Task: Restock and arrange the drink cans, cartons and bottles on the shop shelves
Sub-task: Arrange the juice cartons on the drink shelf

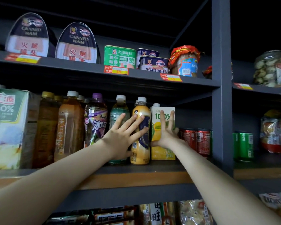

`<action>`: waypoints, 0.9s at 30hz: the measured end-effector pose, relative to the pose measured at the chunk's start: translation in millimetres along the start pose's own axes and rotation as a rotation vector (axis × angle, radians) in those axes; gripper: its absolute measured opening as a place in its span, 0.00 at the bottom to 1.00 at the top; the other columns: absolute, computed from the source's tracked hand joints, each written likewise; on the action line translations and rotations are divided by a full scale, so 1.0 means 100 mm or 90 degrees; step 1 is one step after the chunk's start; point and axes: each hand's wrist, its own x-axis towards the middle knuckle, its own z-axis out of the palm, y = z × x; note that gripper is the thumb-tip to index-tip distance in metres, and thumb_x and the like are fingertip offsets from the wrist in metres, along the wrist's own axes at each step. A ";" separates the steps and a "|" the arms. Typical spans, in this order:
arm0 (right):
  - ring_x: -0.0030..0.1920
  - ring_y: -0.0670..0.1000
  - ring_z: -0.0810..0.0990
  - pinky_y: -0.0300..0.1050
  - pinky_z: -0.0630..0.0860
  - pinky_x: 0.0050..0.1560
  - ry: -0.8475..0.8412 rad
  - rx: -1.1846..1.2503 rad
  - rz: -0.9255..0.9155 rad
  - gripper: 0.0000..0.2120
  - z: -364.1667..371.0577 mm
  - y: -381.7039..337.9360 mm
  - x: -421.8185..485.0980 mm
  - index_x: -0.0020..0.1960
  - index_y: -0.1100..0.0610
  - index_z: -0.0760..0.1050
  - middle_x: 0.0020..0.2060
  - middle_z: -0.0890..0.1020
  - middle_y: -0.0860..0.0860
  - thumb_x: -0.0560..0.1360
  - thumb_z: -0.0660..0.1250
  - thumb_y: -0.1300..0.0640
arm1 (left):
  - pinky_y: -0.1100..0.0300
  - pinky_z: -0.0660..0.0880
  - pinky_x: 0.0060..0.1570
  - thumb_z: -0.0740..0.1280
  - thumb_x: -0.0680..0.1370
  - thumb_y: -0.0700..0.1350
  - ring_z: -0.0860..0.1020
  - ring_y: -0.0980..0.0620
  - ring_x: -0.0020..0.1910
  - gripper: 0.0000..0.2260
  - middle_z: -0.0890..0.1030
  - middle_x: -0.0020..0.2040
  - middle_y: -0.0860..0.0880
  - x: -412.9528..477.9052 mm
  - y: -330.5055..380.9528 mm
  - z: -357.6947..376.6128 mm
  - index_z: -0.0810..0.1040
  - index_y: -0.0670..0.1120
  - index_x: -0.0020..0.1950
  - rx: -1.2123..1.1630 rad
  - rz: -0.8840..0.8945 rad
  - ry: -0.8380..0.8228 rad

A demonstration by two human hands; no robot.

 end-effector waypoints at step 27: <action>0.67 0.60 0.70 0.51 0.72 0.59 0.034 0.384 -0.341 0.45 0.89 -3.06 -1.44 0.78 0.47 0.42 0.69 0.66 0.56 0.74 0.68 0.42 | 0.58 0.69 0.49 0.59 0.82 0.42 0.75 0.41 0.61 0.20 0.77 0.65 0.42 -2.48 -1.57 0.23 0.64 0.45 0.75 -0.526 -0.723 0.054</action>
